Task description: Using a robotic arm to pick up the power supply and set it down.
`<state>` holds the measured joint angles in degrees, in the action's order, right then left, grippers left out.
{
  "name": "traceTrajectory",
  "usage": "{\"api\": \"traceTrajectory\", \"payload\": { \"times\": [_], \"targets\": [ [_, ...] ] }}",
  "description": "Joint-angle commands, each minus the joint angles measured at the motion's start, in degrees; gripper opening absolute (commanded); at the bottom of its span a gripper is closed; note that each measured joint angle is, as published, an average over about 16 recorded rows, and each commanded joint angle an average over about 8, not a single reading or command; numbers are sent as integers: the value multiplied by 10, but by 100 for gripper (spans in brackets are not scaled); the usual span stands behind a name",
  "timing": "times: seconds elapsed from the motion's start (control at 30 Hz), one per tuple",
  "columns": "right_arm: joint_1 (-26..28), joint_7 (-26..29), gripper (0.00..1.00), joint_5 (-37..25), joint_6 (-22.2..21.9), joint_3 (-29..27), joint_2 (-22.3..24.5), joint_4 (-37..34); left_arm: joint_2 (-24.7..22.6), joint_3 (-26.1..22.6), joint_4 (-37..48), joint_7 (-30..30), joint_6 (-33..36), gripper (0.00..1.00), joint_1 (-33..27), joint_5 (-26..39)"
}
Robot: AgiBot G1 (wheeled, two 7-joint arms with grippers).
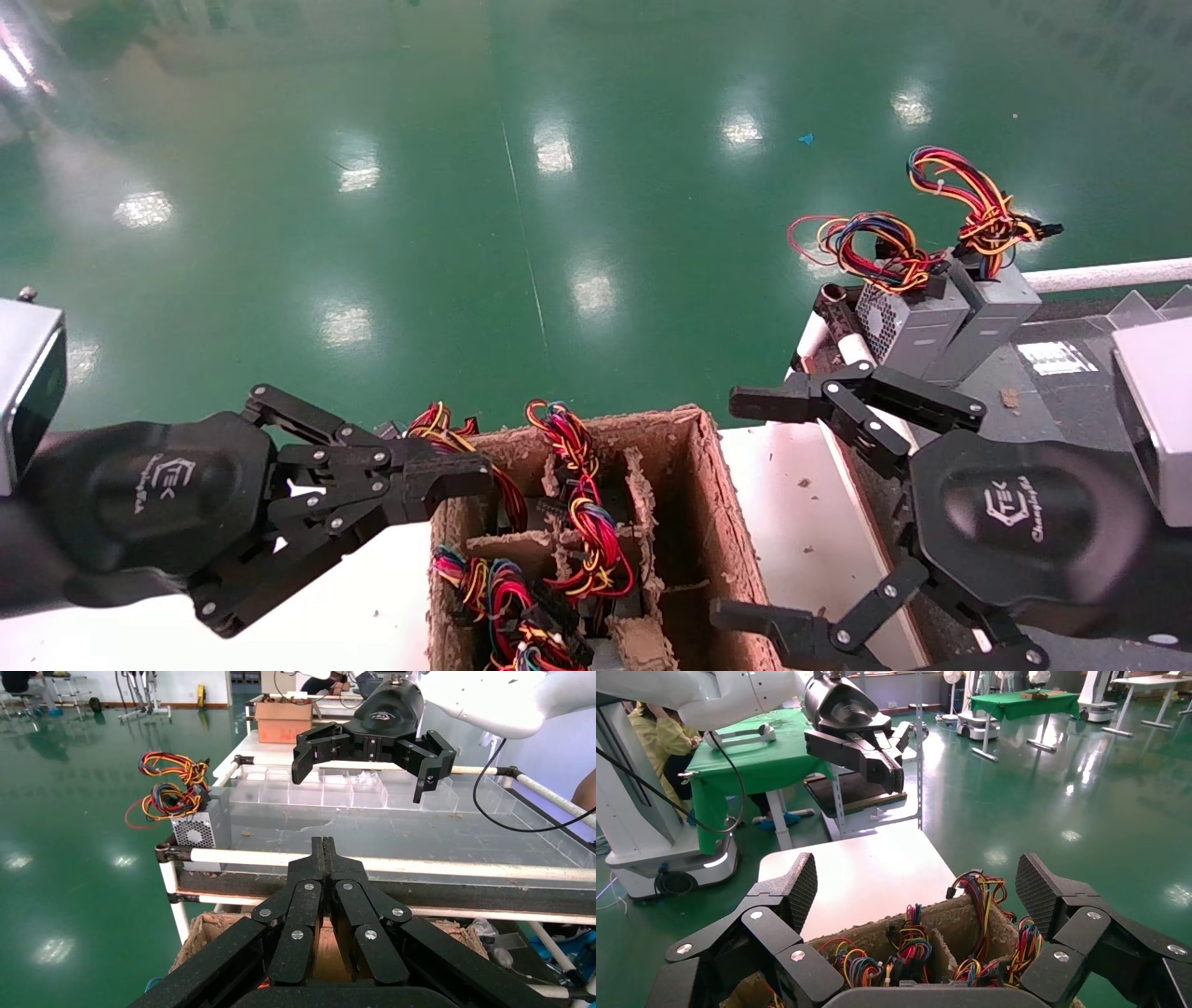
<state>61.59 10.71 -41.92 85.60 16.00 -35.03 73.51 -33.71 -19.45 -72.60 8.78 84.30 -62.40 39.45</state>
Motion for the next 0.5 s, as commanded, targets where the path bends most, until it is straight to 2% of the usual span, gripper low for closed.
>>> {"api": "traceTrajectory", "payload": {
  "times": [0.03,0.17,0.5],
  "targets": [
    [0,0,100,0,0,0,0,0,0,0,0,0,0,50,0,0],
    [0,0,100,0,0,0,0,0,0,0,0,0,0,100,0,0],
    [-1,0,100,-27,-19,7,0,10,0,0,0,0,0,100,0,0]
  ]
}}
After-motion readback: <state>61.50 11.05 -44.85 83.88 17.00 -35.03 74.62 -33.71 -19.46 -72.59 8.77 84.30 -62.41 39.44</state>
